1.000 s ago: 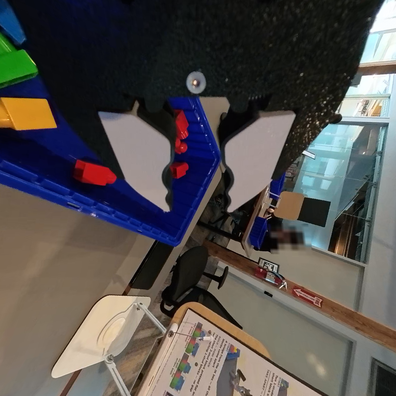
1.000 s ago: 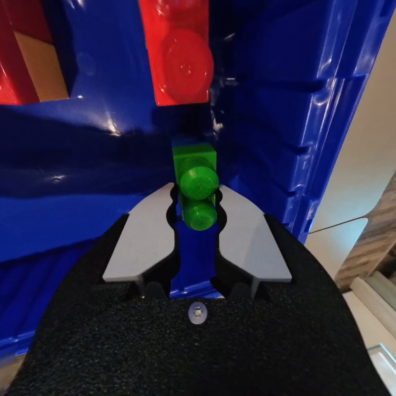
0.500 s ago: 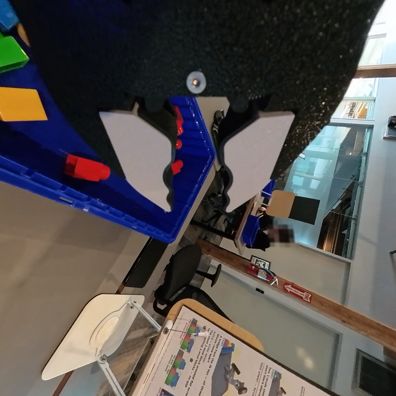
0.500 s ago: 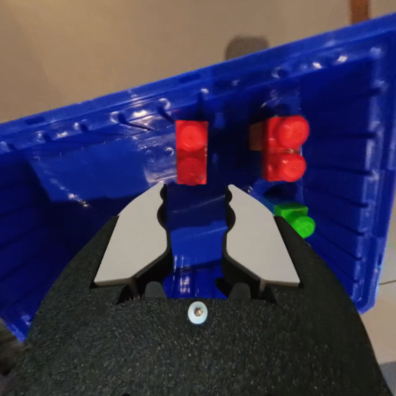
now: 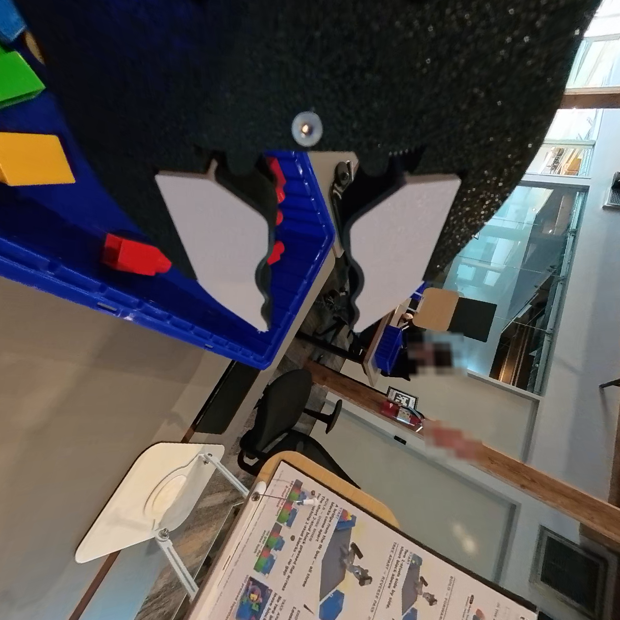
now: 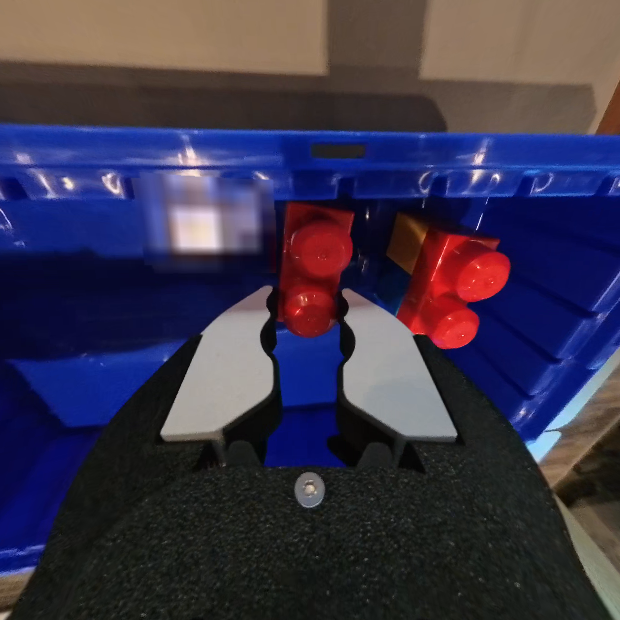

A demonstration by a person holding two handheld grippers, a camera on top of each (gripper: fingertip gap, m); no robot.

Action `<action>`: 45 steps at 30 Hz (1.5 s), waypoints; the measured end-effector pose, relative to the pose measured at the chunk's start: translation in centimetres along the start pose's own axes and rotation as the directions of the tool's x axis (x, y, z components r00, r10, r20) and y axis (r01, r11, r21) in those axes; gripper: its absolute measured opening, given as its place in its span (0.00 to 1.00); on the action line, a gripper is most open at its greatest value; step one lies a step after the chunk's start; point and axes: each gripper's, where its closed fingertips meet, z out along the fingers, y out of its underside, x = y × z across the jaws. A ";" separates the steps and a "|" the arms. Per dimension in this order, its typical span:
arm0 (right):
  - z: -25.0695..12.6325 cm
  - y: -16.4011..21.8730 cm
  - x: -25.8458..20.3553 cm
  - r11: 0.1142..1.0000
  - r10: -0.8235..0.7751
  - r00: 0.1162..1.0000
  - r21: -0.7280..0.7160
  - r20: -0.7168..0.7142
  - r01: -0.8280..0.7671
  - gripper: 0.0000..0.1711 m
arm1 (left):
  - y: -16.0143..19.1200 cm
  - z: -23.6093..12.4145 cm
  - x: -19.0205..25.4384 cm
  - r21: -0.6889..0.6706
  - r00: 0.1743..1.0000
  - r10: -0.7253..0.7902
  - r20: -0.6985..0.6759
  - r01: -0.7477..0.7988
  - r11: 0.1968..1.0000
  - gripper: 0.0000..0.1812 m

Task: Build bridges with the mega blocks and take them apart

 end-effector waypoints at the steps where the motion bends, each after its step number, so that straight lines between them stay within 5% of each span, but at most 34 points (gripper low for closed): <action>1: 0.0 0.1 0.2 1.000 -0.014 1.000 -0.005 0.002 0.014 0.20 | 0.0 0.0 0.0 0.001 1.000 -0.001 0.001 0.001 1.000 0.23; 9: 0.0 0.9 1.1 0.998 0.058 0.998 -0.024 0.027 -0.058 0.21 | 0.2 -0.2 -0.3 0.005 1.000 -0.014 0.004 0.014 1.000 0.24; 12: -1.2 1.1 0.6 0.982 0.190 0.981 0.002 0.038 -0.190 0.40 | 0.2 -0.3 -0.6 0.011 0.999 -0.031 0.009 0.031 0.999 0.25; 18: -8.5 -2.6 -0.5 0.899 0.291 0.953 0.364 -0.084 -0.242 0.44 | 1.0 -1.6 -2.7 0.034 0.992 -0.105 0.077 0.102 0.994 0.28; 22: -15.1 -10.1 -2.6 0.760 0.279 0.952 0.635 -0.126 -0.139 0.44 | 2.9 -3.1 -4.8 0.024 0.972 -0.178 0.151 0.177 0.984 0.28; 25: -19.7 -18.0 -5.4 0.626 0.208 0.978 0.768 0.006 -0.138 0.47 | 5.4 -3.8 -5.2 -0.016 0.960 -0.250 0.125 0.254 0.967 0.32; 29: -22.2 -28.7 -7.6 0.603 0.053 0.998 0.798 -0.026 -0.011 0.42 | 9.1 -4.9 -6.6 -0.069 0.933 -0.312 0.177 0.328 0.942 0.33; 38: -15.8 -52.1 -14.6 0.585 -0.340 0.940 0.782 -0.002 0.214 0.36 | 10.0 -6.4 -7.4 0.040 0.900 -0.415 0.135 0.413 0.910 0.35; 45: -7.9 -61.0 -19.3 0.465 -0.723 0.690 0.703 -0.050 0.538 0.34 | 10.9 -6.9 -7.9 0.044 0.892 -0.425 0.151 0.424 0.905 0.36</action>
